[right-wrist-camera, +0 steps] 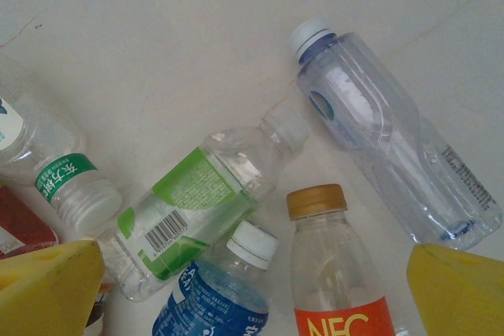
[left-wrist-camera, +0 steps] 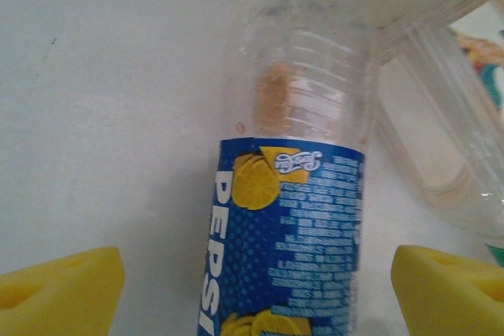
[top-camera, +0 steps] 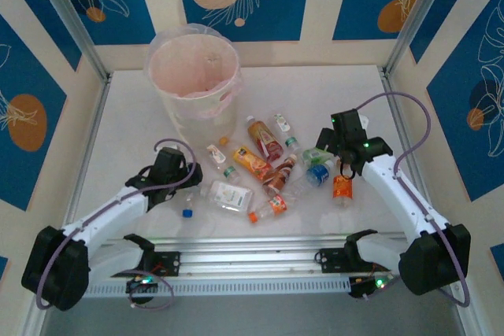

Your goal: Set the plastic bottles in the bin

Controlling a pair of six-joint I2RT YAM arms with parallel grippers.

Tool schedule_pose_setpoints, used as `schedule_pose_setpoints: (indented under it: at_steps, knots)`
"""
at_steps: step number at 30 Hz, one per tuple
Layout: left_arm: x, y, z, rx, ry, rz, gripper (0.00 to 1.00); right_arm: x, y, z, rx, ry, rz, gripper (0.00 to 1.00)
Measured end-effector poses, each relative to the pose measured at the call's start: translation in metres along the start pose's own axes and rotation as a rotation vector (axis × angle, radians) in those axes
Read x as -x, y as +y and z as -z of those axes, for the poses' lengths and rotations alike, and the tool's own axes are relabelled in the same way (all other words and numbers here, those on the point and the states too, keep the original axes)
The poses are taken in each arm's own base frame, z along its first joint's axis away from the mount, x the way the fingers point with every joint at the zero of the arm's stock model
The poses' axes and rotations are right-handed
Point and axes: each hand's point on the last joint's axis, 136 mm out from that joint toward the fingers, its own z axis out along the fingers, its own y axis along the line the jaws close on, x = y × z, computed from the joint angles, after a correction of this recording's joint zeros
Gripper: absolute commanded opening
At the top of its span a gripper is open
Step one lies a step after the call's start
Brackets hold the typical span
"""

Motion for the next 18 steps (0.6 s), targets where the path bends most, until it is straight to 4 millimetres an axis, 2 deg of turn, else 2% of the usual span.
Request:
schedule_pose_setpoints:
  at_steps: [6, 13, 18]
  knots:
    - [-0.009, 0.012, -0.013, 0.078, 0.041, -0.014, 0.85, -0.001, 0.005, -0.001, 0.006, 0.004, 0.013, 0.99]
    - [-0.001, 0.024, -0.014, 0.172, 0.023, -0.023, 0.83, -0.002, 0.006, -0.003, -0.002, 0.007, 0.023, 0.99]
    - [-0.007, 0.035, -0.019, 0.237, 0.046, -0.017, 0.82, -0.003, 0.007, -0.004, -0.005, 0.013, 0.025, 0.99]
